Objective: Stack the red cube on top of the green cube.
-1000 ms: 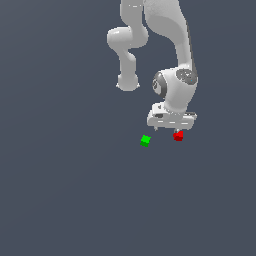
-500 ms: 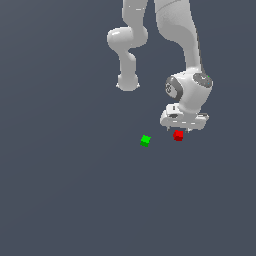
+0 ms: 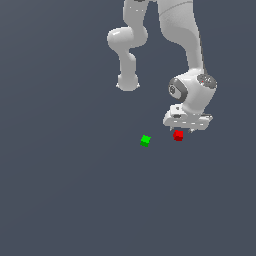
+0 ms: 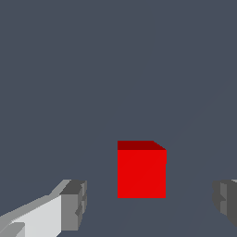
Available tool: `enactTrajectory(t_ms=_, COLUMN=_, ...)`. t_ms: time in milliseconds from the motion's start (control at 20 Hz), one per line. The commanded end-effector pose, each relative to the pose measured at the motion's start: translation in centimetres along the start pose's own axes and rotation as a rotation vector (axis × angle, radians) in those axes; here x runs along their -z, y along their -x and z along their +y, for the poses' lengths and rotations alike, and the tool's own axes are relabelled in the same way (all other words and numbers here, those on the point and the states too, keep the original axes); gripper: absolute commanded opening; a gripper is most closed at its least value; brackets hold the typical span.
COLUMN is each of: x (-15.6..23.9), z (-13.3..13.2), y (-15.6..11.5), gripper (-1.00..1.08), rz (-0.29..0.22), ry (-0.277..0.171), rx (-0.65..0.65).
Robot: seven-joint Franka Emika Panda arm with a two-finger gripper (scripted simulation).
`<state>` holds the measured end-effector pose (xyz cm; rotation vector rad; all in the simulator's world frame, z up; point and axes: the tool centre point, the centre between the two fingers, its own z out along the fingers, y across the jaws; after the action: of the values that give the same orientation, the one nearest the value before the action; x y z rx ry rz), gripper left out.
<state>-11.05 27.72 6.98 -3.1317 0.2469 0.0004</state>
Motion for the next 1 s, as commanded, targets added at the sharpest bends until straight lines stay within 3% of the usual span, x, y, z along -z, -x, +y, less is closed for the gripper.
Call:
enactTrajectory(t_ms=0, x=-0.3, z=0.0, y=0.0, gripper=1.0, rz=0.0, ry=0.0, rx=-0.001)
enactTrajectory(t_ms=750, x=-5.0, z=-0.1, y=-0.1, gripper=1.0, rz=0.0, ry=0.0, rx=-0.002)
enactTrajectory(t_ms=800, x=-5.0, z=-0.1, y=-0.1, gripper=-1.0, rz=0.0, ry=0.0, rx=-0.002)
enactTrajectory(t_ms=950, x=-5.0, z=-0.1, y=-0.1, gripper=-1.0, rz=0.0, ry=0.0, rx=-0.002)
